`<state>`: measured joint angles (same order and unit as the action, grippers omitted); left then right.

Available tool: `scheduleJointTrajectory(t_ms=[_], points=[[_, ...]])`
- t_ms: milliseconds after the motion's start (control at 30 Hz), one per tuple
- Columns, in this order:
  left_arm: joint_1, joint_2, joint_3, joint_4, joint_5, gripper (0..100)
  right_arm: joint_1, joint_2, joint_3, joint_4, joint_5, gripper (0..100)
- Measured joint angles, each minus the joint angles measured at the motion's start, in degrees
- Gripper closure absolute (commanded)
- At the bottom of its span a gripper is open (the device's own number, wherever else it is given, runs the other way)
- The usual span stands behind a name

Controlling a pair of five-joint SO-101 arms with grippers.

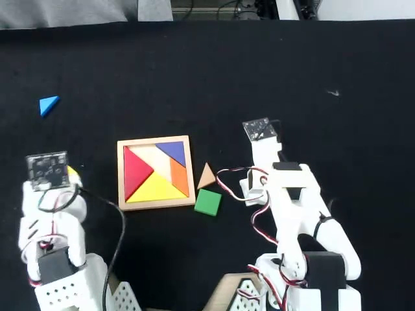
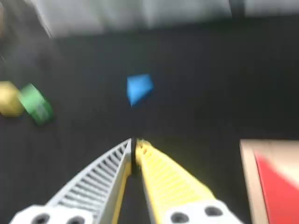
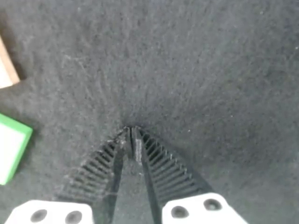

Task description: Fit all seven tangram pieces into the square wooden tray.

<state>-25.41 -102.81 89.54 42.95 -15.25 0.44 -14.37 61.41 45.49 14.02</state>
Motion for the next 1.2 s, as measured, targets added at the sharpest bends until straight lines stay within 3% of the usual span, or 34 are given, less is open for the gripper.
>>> scheduleJointTrajectory(t_ms=[67, 233, 400, 533, 700, 800, 933, 1100, 1200], points=[[-0.97, 0.26, -0.18, -4.57, -0.44, 93, 0.0, 0.0, 0.0, 0.0, 0.0, 98.7], [-1.58, 7.12, -6.59, -6.95, -1.05, 88, -1.14, 0.0, 0.0, 0.0, 0.0, 98.7], [-1.67, 29.36, -22.24, -6.15, 1.05, 88, -2.37, 0.0, 0.0, 0.0, 0.0, 98.7], [-1.67, 55.12, -42.81, 1.23, 4.66, 87, -2.46, 0.0, 0.0, 0.18, 0.0, 98.7], [-1.76, 88.79, -73.85, 14.95, 9.58, 76, -2.46, 0.0, 0.0, 0.35, 0.0, 98.7], [-1.76, 107.08, -92.66, 21.19, 10.73, 77, -2.46, 0.0, 0.0, 0.35, 0.0, 98.7], [-1.76, 128.62, -116.31, 23.03, 10.99, 77, -2.46, 0.0, 0.0, 0.35, 0.0, 98.7], [-1.76, 153.05, -144.18, 22.68, 11.16, 93, -2.46, 0.0, 0.0, 0.35, 0.0, 98.7], [-1.76, 167.21, -160.09, 20.13, 11.16, 95, -2.46, 0.0, 0.0, 0.35, 0.0, 98.7]])
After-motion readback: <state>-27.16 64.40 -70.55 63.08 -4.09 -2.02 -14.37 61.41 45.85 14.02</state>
